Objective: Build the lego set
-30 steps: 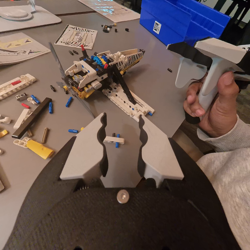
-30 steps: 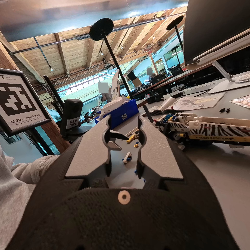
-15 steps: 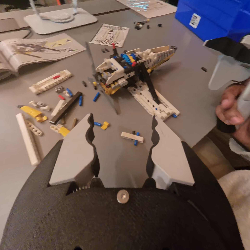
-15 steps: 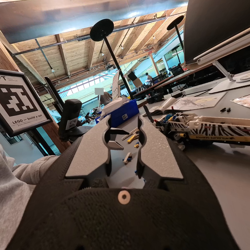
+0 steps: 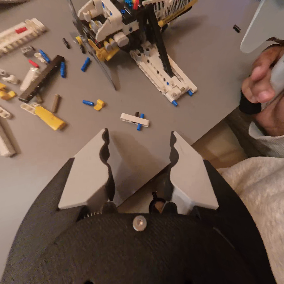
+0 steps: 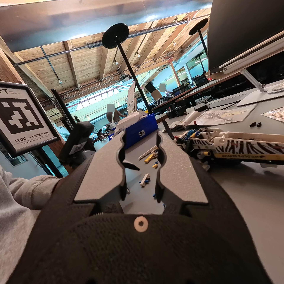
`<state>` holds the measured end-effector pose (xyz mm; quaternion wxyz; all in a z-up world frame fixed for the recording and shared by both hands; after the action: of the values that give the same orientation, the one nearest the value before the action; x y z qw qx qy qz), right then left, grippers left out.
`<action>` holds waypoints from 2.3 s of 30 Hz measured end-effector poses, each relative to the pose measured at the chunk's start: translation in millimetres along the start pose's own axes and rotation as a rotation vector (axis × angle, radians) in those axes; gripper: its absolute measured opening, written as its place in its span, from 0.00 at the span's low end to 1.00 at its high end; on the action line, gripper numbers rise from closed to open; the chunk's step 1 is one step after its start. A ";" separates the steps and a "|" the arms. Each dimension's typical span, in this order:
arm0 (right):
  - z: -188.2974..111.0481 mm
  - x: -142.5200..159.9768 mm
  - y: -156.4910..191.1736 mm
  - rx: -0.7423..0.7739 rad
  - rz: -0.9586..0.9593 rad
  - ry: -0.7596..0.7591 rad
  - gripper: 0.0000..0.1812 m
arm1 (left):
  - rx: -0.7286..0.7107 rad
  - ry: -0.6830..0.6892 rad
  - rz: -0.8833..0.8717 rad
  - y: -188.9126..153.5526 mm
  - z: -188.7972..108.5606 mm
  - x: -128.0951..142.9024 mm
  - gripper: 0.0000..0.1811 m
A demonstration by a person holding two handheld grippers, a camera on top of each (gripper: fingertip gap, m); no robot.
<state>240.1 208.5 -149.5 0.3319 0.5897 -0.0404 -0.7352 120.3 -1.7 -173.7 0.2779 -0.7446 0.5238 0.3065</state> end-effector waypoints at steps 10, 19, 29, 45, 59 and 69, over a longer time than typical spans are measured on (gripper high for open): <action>-0.7 -0.5 -0.3 -0.005 0.003 -0.005 0.21 | 0.054 -0.037 -0.011 -9.2 21.4 -8.0 0.34; -9.6 -6.8 -6.0 0.027 0.015 -0.032 0.21 | 0.130 -0.096 -0.011 5.1 19.3 -5.9 0.04; -8.6 -7.0 -5.6 0.030 0.001 -0.007 0.24 | 0.304 -0.113 -0.117 17.9 17.3 -6.5 0.00; -8.2 -7.1 -9.9 0.014 0.045 -0.005 0.24 | 0.558 -0.121 0.007 -9.9 21.5 -16.9 0.00; -8.6 -7.2 -10.4 0.007 0.050 -0.010 0.25 | 0.171 -0.062 0.175 10.7 6.2 -20.5 0.13; -9.6 -7.5 -11.4 0.001 0.059 -0.019 0.24 | 0.127 0.030 0.170 17.4 2.0 4.7 0.18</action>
<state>244.3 224.6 -151.2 0.3528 0.5816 -0.0615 -0.7304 104.6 -8.3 -180.1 0.2898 -0.6830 0.6073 0.2842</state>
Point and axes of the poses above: each gripper's, where its closed fingertips meet, z out along the fingers, x out of its underside, y = z × x across the jaws, the point moved 10 cm from there along -z, back along the fingers, and after that the axes turned 1 degree about -x, right-handed, at the moved point
